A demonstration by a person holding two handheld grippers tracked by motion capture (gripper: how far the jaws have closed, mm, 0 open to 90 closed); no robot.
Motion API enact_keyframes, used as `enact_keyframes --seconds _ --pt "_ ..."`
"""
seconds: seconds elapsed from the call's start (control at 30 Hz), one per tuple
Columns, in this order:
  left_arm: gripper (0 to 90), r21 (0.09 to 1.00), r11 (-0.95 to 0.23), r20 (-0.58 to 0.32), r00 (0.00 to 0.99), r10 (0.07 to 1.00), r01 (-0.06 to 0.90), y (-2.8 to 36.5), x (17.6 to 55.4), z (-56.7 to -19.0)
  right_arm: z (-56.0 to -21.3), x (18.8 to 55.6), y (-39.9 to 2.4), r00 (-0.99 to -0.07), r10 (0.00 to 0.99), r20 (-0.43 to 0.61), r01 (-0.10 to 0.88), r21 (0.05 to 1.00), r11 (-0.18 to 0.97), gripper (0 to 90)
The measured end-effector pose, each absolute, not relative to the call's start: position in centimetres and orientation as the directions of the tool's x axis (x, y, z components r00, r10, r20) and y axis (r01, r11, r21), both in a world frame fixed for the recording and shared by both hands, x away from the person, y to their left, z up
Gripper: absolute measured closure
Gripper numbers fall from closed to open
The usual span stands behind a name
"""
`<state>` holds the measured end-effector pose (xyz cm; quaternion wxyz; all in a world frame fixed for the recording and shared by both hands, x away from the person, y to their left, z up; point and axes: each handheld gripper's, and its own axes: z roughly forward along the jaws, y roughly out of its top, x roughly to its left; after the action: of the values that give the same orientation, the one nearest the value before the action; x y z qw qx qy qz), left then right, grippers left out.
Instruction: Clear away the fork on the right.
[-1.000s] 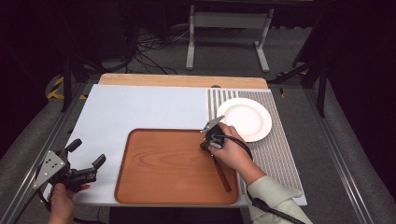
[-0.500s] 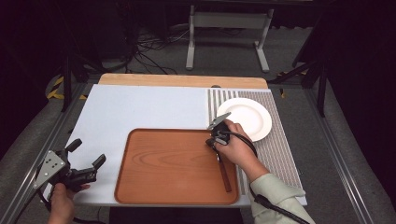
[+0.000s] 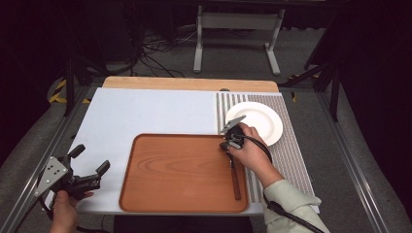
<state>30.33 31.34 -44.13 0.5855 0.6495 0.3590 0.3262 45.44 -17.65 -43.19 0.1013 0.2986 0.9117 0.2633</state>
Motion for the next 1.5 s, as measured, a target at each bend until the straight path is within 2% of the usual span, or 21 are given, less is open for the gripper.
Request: enact_keyframes --seconds 0.63,0.8,0.93,1.13,1.27,1.33,1.5 --pt "0.5 0.995 -0.058 0.004 0.530 0.848 0.086 31.3 30.4 -44.2 -43.2 45.6 -18.7 -0.785 0.619 -0.015 0.511 0.549 0.662 89.6" --pt "0.5 0.994 -0.061 0.004 0.530 0.848 0.089 31.4 30.5 -44.2 -41.8 45.2 -18.6 -0.785 0.619 -0.010 0.493 0.594 0.635 84.6" --pt "0.5 0.994 -0.061 0.004 0.533 0.846 0.088 31.2 30.5 -44.2 -40.5 44.7 -18.7 -0.788 0.616 -0.011 0.470 0.636 0.612 74.0" --pt "0.5 0.994 -0.059 0.004 0.533 0.846 0.087 31.2 30.6 -44.2 -38.9 43.8 -19.0 -0.808 0.588 -0.034 0.394 0.712 0.582 30.7" --pt "0.5 0.995 -0.055 0.002 0.532 0.847 0.083 31.1 30.6 -44.1 -37.7 43.1 -19.4 -0.835 0.548 -0.040 0.336 0.752 0.567 24.1" --pt "0.5 0.995 -0.063 0.008 0.536 0.844 0.084 31.1 30.6 -44.1 -37.2 42.7 -19.6 -0.851 0.520 -0.074 0.278 0.777 0.565 20.2" --pt "0.5 0.995 -0.060 0.005 0.535 0.845 0.085 31.0 30.7 -44.1 -36.5 42.0 -20.2 -0.861 0.503 -0.070 0.243 0.814 0.528 19.3"
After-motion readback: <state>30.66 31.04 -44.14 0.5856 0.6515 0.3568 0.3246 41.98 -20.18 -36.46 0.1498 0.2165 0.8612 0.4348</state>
